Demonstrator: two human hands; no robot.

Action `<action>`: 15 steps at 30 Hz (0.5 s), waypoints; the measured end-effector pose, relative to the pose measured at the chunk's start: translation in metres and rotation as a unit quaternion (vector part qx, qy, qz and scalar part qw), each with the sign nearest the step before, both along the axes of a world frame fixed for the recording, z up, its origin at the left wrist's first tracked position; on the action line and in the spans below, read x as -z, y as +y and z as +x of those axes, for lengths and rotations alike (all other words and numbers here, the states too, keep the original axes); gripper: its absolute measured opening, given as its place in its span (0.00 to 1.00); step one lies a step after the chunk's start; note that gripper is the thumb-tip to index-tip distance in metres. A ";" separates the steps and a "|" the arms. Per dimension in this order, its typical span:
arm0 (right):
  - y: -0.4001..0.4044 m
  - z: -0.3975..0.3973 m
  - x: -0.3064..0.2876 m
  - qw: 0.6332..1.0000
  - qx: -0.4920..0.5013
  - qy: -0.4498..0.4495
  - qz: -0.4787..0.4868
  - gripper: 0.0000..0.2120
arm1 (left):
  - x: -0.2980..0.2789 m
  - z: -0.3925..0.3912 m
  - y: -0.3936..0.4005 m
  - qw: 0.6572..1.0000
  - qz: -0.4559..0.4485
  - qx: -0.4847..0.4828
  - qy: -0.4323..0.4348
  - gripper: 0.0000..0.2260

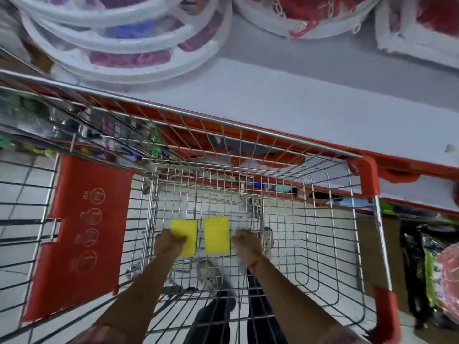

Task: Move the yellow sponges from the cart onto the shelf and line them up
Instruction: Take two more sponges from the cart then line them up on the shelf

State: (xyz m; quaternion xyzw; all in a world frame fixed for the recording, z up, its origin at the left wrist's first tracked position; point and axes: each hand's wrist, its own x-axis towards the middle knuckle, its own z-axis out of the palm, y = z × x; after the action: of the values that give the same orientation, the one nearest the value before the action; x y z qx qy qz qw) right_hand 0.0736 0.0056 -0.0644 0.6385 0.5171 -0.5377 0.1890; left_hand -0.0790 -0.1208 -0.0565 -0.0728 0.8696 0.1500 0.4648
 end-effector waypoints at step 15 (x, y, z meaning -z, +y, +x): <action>0.012 -0.012 -0.017 0.998 -0.046 0.048 0.006 0.10 | 0.003 0.004 0.002 0.988 0.068 -0.134 -0.045 0.21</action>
State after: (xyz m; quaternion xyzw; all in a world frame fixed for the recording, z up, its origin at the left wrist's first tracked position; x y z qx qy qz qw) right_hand 0.0614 0.0179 -0.0476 0.5884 0.5577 -0.5555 0.1846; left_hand -0.0754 -0.1193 -0.0596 -0.1632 0.8178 0.2663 0.4835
